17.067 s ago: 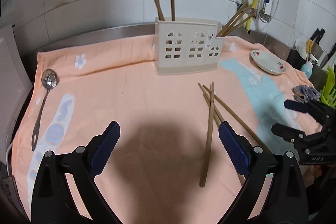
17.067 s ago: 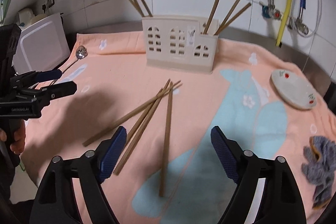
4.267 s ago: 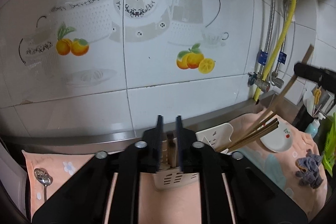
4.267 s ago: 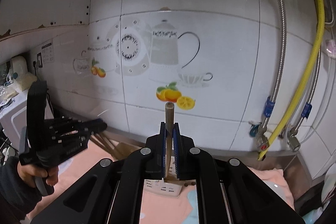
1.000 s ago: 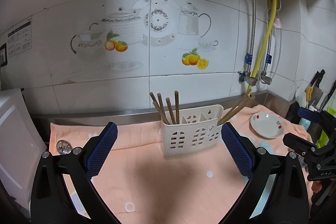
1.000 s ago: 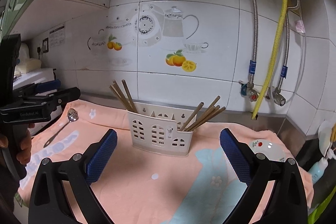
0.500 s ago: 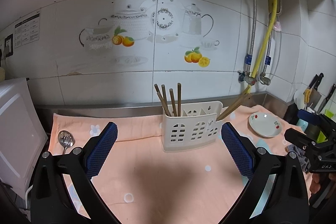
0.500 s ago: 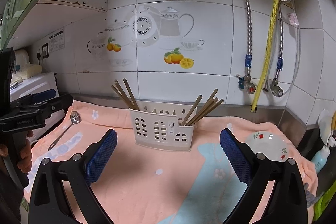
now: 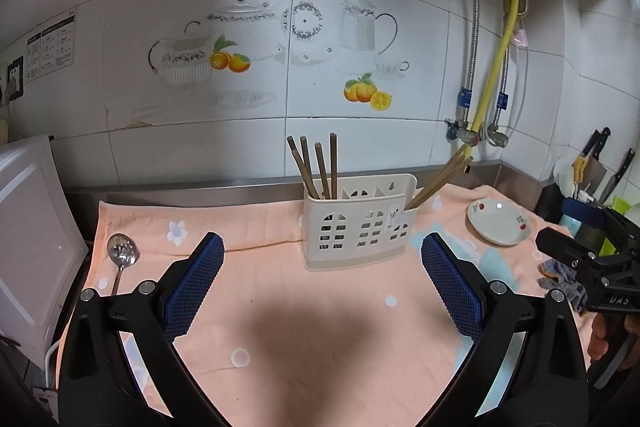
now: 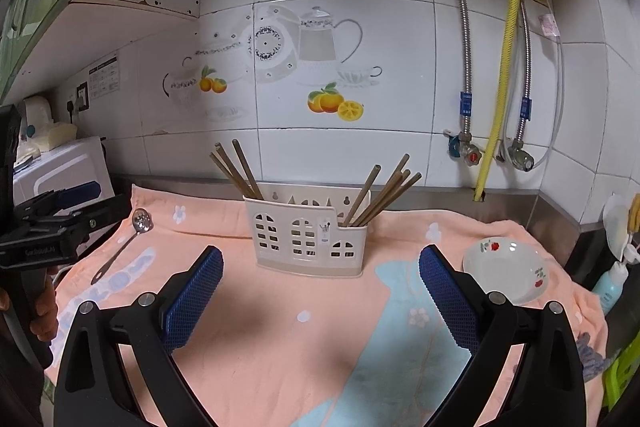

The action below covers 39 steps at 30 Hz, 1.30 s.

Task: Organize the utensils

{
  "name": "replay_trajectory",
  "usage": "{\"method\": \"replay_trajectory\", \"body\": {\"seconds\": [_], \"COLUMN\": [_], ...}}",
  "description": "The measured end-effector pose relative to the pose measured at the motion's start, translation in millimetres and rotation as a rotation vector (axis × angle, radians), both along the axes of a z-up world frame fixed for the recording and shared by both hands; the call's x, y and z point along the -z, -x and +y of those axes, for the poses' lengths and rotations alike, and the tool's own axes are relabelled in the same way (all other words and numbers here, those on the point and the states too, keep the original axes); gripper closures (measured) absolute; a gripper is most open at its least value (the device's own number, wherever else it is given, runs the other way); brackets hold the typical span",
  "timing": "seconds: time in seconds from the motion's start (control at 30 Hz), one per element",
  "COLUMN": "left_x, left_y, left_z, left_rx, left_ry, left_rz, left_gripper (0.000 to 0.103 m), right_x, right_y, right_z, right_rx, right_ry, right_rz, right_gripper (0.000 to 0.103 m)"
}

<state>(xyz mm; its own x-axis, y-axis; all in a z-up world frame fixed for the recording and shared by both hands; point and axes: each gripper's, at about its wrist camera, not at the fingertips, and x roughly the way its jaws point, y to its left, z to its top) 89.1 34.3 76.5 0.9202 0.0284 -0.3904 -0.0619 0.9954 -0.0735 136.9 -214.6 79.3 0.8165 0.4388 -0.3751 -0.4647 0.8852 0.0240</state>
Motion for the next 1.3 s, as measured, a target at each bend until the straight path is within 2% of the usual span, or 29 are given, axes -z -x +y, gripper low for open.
{"method": "replay_trajectory", "body": {"seconds": [0.3,0.6,1.3], "left_x": [4.4,10.3,19.9], "left_y": [10.0,22.5,37.8], "left_z": [-2.2,-13.8,-9.4], "left_rx": [0.02,0.036,0.011], "left_ry": [0.009,-0.032,-0.006], "left_rz": [0.003,0.01,0.025], "left_gripper": [0.005,0.005,0.005], "right_x": [5.1,12.2,16.7], "right_y": [4.8,10.5,30.4], "right_z": [-7.6,-10.3,-10.2], "right_rx": [0.006,0.006,-0.003], "right_ry": [-0.025,-0.028,-0.011], "right_rz": [0.023,0.043,0.033], "right_gripper": [0.008,0.008,0.008]}}
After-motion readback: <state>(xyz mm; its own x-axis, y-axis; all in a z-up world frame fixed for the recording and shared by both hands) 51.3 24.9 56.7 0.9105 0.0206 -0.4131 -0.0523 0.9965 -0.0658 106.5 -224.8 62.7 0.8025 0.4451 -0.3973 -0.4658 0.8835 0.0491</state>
